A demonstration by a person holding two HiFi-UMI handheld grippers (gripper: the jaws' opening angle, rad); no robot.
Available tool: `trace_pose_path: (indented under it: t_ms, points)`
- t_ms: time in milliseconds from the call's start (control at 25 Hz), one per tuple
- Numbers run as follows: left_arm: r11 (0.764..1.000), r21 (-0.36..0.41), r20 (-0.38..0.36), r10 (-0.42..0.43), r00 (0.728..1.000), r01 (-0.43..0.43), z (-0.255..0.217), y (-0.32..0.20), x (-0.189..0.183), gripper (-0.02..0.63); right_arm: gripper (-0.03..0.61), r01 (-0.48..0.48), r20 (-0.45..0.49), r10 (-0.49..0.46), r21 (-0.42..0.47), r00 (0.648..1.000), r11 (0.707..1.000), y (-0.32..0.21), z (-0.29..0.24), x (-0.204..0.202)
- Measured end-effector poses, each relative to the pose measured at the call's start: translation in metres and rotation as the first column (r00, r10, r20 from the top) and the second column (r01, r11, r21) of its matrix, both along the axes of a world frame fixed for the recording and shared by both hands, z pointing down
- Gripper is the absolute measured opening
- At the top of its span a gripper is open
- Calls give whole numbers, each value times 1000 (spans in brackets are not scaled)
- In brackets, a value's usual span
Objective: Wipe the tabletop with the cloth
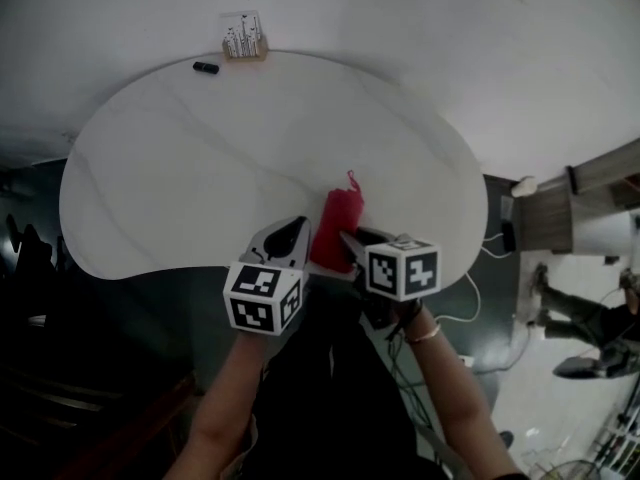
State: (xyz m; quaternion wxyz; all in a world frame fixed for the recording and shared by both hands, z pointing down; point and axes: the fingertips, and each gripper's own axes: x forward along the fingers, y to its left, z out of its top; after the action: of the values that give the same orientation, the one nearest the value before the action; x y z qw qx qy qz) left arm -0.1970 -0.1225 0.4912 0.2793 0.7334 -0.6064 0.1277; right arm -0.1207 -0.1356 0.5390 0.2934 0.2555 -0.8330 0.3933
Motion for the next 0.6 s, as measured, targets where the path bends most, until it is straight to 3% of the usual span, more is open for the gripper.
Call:
trace_pose_path:
  t_ms: [240,600]
  points:
    - [999,-11,-8,52,999,-52,5,2,30,2,46,-72,-128,75,22,989,997,-21,22,70]
    - [986,-4,-16,167,986,-167,4,-10,113,2,46,-270,-221,274,52,936,962,-47,26,237]
